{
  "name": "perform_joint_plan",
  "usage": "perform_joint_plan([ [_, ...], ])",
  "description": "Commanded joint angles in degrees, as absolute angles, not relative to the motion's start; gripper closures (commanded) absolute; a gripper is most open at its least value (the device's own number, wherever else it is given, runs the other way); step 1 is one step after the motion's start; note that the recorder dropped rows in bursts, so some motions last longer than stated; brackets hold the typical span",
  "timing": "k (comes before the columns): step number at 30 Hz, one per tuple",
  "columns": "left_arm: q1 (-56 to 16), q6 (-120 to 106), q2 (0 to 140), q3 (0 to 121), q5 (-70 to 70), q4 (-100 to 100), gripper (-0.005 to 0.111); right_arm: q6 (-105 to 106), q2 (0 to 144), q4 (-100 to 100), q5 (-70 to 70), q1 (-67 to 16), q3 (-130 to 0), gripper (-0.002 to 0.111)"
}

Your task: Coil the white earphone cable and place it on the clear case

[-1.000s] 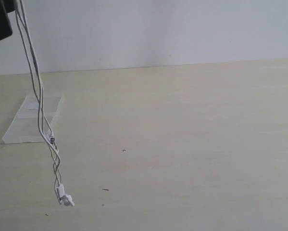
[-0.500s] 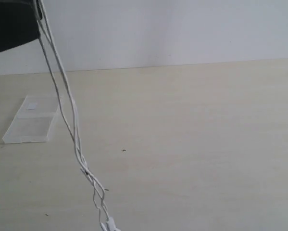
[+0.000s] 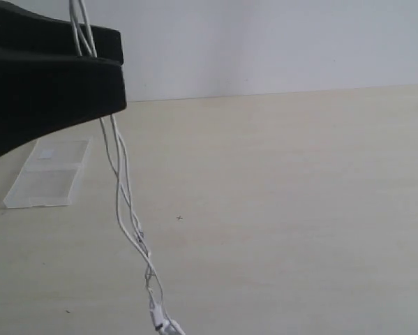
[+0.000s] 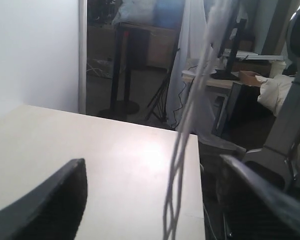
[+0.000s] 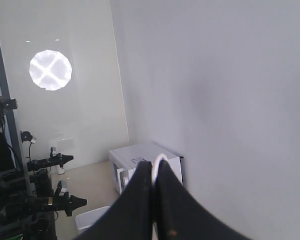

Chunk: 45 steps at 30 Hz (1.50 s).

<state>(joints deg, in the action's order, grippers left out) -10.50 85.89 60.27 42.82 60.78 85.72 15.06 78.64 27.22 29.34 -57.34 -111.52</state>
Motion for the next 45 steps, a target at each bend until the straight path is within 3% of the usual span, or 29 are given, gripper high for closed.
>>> perform_joint_plan([
  [1,-10.87,85.60,61.24,42.65,60.22,84.62,0.040,15.59,78.76,27.48,28.57,-57.28,-111.90,0.108],
  [6,-10.87,85.60,62.22,42.65,59.99,84.87,0.064,15.59,78.76,27.48,28.57,-57.28,-111.90,0.108],
  [9,-10.87,85.60,62.72,42.65,59.86,85.97,0.072,15.56,78.76,27.48,28.68,-57.28,-111.90,0.108],
  [18,-10.76,85.98,62.61,42.65,58.78,88.32,0.053,15.92,78.64,26.93,29.70,-57.28,-111.90,0.108],
  [26,-10.76,86.09,62.61,42.65,58.78,89.28,0.052,16.54,78.64,26.93,30.20,-57.28,-111.90,0.108],
  [36,-10.76,85.99,62.61,42.65,58.78,88.77,0.080,16.53,78.64,26.93,29.56,-57.28,-111.90,0.108],
  [45,-10.76,86.10,62.61,42.65,56.53,90.98,0.084,16.33,77.33,23.22,29.71,-57.28,-111.90,0.108],
])
